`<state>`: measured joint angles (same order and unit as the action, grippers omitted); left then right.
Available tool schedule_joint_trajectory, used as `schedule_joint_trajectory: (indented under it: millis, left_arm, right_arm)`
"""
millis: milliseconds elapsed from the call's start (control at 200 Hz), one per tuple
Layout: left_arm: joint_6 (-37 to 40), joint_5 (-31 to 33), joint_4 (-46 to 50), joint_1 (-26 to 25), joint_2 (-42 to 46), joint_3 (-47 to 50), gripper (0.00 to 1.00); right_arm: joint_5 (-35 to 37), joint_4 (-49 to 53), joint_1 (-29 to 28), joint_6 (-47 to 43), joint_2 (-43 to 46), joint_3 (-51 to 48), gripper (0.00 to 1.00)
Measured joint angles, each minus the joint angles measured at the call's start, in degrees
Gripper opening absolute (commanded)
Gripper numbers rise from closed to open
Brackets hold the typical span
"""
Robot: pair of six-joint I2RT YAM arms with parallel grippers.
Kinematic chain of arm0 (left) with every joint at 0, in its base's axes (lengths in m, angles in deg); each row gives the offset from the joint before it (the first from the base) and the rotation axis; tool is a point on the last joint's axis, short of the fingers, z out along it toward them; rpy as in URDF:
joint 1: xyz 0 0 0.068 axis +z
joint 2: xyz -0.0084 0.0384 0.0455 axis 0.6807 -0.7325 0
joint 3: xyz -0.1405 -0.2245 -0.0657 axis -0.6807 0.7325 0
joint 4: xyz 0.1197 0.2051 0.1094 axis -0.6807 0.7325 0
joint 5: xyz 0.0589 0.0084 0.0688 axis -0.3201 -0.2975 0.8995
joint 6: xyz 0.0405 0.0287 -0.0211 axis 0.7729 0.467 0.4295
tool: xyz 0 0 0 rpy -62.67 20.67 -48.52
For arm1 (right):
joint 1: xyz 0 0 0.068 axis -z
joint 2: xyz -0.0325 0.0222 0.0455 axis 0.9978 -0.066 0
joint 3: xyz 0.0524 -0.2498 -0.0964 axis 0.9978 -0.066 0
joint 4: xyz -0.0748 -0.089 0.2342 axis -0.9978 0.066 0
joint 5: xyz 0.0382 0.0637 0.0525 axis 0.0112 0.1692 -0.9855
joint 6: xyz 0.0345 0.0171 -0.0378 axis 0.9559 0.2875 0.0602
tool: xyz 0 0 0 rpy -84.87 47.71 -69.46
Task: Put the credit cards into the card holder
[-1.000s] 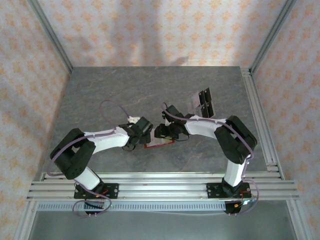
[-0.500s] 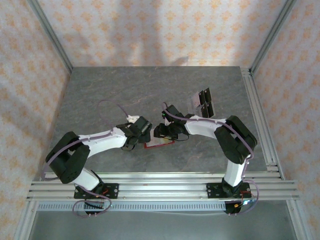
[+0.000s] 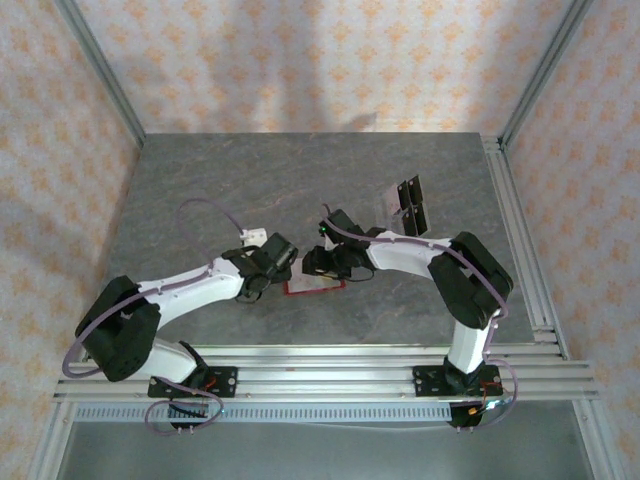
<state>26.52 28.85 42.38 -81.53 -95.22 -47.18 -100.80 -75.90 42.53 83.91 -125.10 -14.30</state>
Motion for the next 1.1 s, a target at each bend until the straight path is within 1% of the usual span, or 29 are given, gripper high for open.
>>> schedule_joint_trajectory:
  millis: [250, 500, 786, 1021, 1096]
  left_arm:
    - [-3.08, 1.81, 2.8, 0.0, 3.26, 0.26, 1.0]
    - [-5.42, 3.45, 5.07, 0.0, 9.4, 0.5, 1.0]
    - [-7.13, 5.09, 6.99, 0.07, 14.25, 2.78, 1.0]
    - [-8.87, 8.41, 7.82, 0.44, 18.45, 4.0, 1.0]
    - [-9.09, 9.53, 7.8, 0.55, 19.45, 4.0, 1.0]
  right_arm:
    - [-0.24, 0.11, -2.38, 0.42, -1.79, 4.35, 0.48]
    - [-0.72, 1.07, -4.59, 0.83, -8.09, 11.26, 0.48]
    - [-1.77, 3.63, -6.58, 0.87, -15.32, 21.51, 0.48]
    - [-2.27, 9.66, -6.64, 0.22, -21.14, 34.05, 0.48]
    - [-0.98, 12.0, -6.6, -1.01, -21.86, 37.53, 0.48]
